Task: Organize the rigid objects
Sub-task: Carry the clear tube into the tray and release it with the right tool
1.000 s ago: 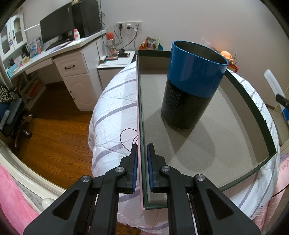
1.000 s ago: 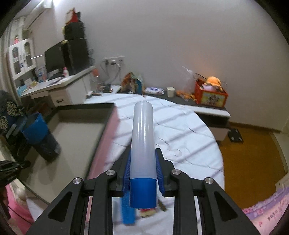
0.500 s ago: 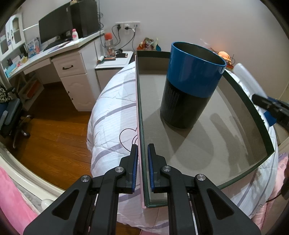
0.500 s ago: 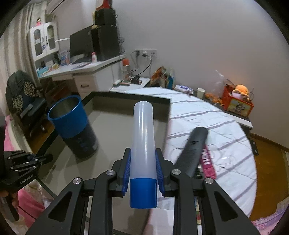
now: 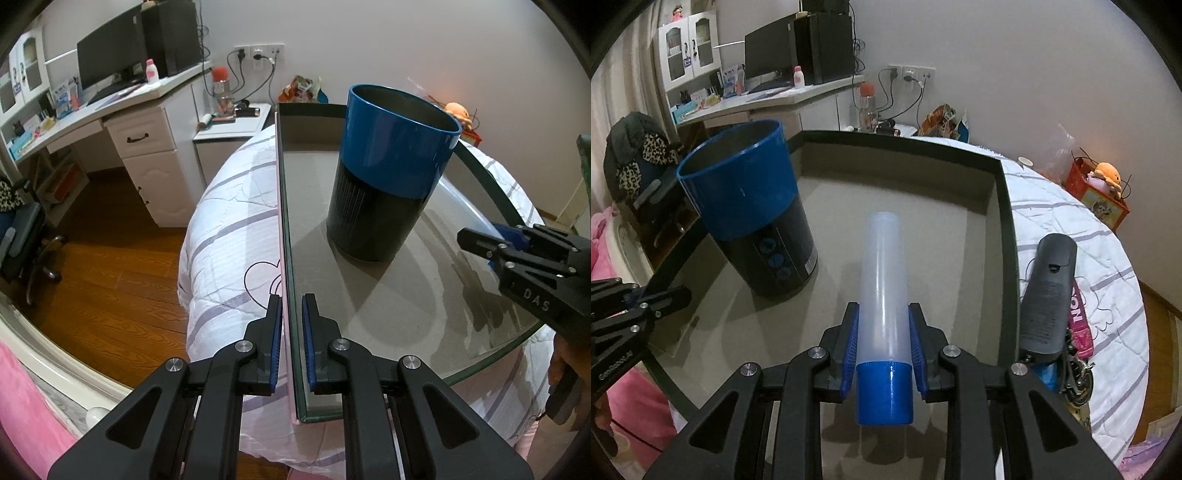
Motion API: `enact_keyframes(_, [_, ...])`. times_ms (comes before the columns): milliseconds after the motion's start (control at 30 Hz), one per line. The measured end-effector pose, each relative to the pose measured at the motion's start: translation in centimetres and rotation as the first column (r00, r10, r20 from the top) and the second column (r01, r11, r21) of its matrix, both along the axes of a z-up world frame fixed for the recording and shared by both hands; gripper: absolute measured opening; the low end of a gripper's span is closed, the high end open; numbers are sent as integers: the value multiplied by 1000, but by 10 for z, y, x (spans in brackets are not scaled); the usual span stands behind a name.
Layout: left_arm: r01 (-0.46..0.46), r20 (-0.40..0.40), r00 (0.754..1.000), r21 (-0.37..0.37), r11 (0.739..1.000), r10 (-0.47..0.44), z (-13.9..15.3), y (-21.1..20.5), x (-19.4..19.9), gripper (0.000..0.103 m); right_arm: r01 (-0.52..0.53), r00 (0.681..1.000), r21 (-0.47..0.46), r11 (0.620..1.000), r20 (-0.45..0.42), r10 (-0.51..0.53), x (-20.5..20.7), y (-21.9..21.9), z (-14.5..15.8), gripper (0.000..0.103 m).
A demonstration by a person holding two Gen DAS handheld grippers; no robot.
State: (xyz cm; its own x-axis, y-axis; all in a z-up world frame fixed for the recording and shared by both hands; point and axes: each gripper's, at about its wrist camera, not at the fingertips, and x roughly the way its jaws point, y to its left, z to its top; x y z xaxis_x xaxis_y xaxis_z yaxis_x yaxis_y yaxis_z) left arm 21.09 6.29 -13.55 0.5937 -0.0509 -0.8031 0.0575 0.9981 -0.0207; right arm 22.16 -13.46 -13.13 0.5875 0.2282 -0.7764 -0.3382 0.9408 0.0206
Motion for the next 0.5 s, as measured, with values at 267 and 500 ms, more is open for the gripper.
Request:
enact_keyframes(267, [-1, 0, 1000, 0, 1000, 1, 0, 0, 0, 9, -11, 1000, 1, 1000, -14, 11, 1, 5, -4, 26])
enact_keyframes(500, [-1, 0, 1000, 5, 1000, 1, 0, 0, 0, 9, -17, 1000, -4, 1000, 19, 17, -3, 4, 3, 46])
